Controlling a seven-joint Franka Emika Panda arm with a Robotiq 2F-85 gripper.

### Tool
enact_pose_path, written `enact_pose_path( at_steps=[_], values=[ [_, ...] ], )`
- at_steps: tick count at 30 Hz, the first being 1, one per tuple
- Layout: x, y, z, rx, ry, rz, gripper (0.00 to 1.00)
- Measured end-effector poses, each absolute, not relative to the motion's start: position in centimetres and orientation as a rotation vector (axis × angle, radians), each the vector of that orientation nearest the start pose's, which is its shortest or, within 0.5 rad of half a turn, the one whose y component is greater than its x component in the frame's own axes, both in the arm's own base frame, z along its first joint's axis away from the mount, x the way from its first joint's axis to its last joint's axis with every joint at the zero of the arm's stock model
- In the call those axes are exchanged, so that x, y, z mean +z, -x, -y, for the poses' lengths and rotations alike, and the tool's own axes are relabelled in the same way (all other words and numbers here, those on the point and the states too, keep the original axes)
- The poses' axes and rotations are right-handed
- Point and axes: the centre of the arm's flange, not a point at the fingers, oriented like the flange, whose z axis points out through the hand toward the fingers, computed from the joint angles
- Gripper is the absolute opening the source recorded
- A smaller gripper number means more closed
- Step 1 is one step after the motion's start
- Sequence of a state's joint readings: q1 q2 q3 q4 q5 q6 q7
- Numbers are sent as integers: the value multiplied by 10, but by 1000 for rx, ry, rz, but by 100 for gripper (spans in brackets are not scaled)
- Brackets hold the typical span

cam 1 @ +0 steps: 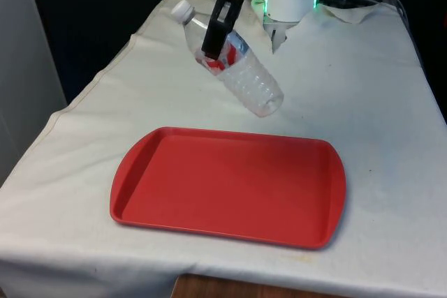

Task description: Place the bottle upright on the tray.

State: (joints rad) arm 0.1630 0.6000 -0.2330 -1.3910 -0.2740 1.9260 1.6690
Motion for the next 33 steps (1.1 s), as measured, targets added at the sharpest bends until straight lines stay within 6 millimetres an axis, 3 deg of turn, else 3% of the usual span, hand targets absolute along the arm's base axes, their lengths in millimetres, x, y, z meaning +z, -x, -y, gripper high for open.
enact_pose_path(
  at_steps=[33],
  values=[
    [341,-716,26,-815,2345,-2618,14]
  ],
)
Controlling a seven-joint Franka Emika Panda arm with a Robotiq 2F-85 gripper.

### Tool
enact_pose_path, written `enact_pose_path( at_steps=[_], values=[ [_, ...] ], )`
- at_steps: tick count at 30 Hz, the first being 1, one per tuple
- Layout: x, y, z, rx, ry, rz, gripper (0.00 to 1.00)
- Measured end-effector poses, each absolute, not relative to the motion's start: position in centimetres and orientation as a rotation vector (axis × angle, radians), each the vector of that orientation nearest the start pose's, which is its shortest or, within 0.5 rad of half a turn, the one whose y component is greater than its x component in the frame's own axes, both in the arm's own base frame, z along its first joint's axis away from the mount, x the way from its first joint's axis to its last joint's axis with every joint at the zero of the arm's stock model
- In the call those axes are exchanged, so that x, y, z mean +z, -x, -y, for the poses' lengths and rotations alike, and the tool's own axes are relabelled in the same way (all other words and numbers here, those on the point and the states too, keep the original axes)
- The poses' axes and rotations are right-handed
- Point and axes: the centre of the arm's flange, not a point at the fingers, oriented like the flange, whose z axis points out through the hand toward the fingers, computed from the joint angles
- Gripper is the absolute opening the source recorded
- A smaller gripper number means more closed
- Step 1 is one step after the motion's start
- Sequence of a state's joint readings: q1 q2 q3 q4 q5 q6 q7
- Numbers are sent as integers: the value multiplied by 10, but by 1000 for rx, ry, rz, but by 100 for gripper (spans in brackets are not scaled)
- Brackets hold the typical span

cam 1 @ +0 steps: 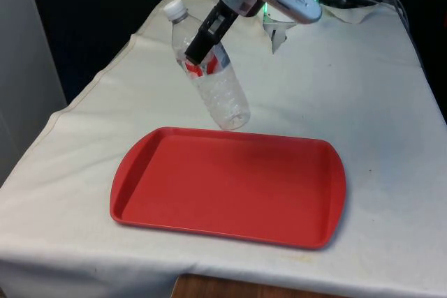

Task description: Place the bottle upright on the tray.

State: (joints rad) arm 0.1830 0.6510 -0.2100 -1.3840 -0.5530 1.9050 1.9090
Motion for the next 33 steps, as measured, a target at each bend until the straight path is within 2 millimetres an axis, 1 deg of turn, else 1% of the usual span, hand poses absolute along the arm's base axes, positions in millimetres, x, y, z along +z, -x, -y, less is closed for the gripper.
enact_pose_path(
  at_steps=[9,11,22,33],
  values=[
    [334,-717,23,-915,2335,-2648,14],
    [333,-718,20,-937,2335,-2648,14],
    [318,-724,8,-1056,2306,-2698,14],
    [307,-727,3,-1139,2271,-2751,14]
  ],
)
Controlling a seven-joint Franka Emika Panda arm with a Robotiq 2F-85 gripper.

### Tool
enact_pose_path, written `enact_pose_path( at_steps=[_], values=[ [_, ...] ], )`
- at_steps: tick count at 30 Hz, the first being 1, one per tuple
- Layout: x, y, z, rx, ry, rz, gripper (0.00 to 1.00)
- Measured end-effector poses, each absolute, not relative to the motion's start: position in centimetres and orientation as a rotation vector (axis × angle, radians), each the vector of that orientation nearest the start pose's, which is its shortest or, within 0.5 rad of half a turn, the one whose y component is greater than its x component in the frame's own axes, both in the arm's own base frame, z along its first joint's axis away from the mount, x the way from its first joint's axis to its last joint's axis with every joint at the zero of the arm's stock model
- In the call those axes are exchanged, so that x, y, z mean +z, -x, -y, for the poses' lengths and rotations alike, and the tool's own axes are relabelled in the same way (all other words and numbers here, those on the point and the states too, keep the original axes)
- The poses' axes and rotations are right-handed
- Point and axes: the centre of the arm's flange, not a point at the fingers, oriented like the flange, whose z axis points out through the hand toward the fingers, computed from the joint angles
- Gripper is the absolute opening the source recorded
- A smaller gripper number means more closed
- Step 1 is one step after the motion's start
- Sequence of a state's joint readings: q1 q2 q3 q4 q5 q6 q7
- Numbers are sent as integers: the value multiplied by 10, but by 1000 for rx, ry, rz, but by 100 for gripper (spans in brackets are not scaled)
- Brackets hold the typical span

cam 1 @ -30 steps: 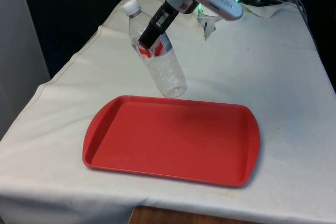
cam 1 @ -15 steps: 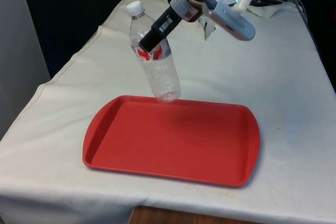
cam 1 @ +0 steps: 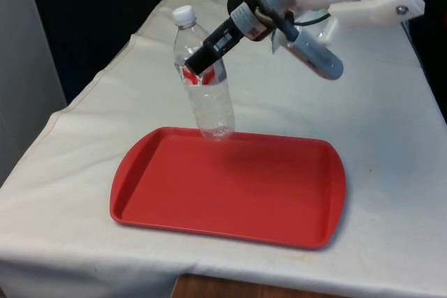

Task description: Place the bottle upright on the tray.

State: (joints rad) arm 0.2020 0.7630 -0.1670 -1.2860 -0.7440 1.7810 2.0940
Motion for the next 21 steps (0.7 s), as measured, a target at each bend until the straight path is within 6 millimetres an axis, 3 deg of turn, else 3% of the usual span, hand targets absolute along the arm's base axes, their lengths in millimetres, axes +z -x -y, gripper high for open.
enact_pose_path(
  at_steps=[21],
  values=[
    [277,-734,-21,832,-1482,1879,14]
  ],
)
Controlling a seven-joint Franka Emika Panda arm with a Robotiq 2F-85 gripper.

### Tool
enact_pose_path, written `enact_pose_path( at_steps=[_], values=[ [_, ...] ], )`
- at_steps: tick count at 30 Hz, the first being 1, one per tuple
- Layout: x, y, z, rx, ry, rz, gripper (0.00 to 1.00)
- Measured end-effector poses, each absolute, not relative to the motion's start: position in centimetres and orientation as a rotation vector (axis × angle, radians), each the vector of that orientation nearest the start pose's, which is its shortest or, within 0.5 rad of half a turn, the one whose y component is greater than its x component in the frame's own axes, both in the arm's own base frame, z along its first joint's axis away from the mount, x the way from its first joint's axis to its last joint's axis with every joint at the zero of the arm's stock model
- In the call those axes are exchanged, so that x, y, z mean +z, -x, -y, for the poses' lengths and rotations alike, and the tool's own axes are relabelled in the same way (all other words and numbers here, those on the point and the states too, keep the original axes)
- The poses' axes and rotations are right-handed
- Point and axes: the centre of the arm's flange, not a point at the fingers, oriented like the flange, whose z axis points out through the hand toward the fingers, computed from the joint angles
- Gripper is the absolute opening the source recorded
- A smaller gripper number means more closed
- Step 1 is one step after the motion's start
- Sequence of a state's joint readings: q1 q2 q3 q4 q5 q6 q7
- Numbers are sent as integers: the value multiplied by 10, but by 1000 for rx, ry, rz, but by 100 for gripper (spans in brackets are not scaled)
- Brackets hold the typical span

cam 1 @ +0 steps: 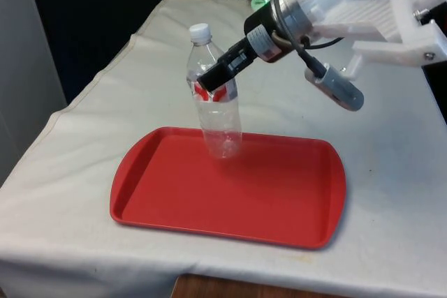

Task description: Place the bottle upright on the tray.

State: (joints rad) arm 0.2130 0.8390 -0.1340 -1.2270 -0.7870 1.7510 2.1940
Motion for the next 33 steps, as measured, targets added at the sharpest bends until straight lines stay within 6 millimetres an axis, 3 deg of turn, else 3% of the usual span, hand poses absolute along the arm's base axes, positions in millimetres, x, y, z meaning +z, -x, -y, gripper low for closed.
enact_pose_path(
  at_steps=[13,33],
  values=[
    [256,-739,-31,862,-1460,1864,14],
    [240,-743,-39,899,-1440,1795,14]
  ],
)
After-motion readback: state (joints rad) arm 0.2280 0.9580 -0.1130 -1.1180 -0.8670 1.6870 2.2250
